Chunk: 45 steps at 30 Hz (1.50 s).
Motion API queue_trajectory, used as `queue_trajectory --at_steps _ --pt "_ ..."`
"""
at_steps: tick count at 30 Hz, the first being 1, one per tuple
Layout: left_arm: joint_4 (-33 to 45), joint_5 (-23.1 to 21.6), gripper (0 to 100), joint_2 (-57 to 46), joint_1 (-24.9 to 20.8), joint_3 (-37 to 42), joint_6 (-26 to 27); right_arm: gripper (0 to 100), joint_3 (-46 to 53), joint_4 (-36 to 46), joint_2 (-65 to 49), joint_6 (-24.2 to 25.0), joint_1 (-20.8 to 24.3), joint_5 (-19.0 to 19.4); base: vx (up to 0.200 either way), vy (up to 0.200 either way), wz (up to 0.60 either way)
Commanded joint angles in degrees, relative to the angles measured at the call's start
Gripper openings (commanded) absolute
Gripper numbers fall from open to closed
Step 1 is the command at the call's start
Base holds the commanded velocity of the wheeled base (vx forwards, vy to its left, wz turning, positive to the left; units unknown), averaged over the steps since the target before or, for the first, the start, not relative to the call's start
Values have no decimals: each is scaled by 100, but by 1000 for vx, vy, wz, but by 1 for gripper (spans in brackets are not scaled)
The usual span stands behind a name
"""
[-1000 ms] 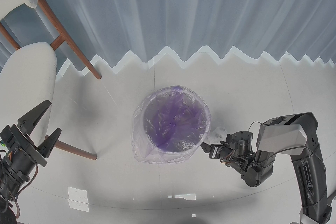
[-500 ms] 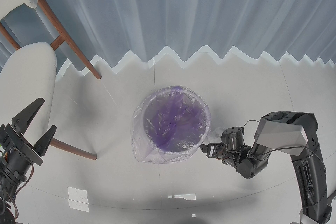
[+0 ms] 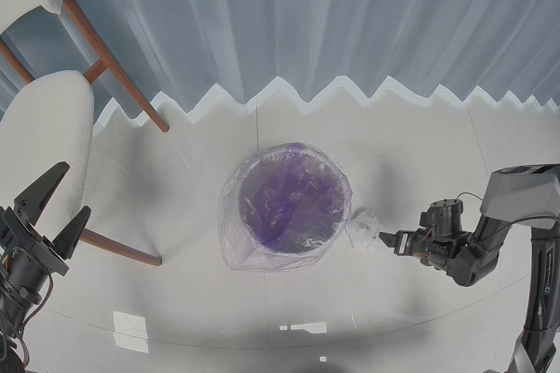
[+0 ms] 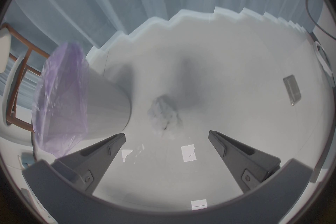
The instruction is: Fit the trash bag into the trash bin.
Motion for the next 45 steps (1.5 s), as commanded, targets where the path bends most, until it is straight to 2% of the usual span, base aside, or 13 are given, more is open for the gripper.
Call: queue_trajectory --at_steps 1,4,9,16,22,24,31,36,40,41,45 --pt "57 -195 100 79 23 101 43 100 37 119 -488 -423 -683 286 0 0 0" --pt "356 -256 100 167 129 101 78 100 -288 233 -127 -493 -701 304 0 0 0" --pt "409 -256 100 202 199 48 69 100 -1106 321 523 -502 -709 304 0 0 0" --pt "409 -247 100 211 199 75 69 100 -2512 1279 1112 -537 -709 295 0 0 0" --pt "400 -247 100 316 190 48 60 100 -3294 2026 1323 -634 -534 330 0 0 0" --pt "409 -256 100 334 190 48 60 100 -3540 2210 1437 -678 -490 444 0 0 0" --pt "417 -256 100 422 173 40 25 100 -4138 2870 1683 -1346 -428 1007 0 0 0" --pt "409 -256 100 536 164 31 25 100 -4709 4065 1701 -1451 -419 1042 0 0 0" --pt "409 -256 100 589 164 -13 25 100 -4885 4337 1718 -1451 -419 1130 0 0 0" --pt "409 -256 100 633 164 -48 34 0 -4964 4355 1780 -1451 -419 1147 0 0 0" --pt "409 -265 100 650 164 -57 60 0 -4999 4337 1798 -1451 -419 1191 0 0 0"
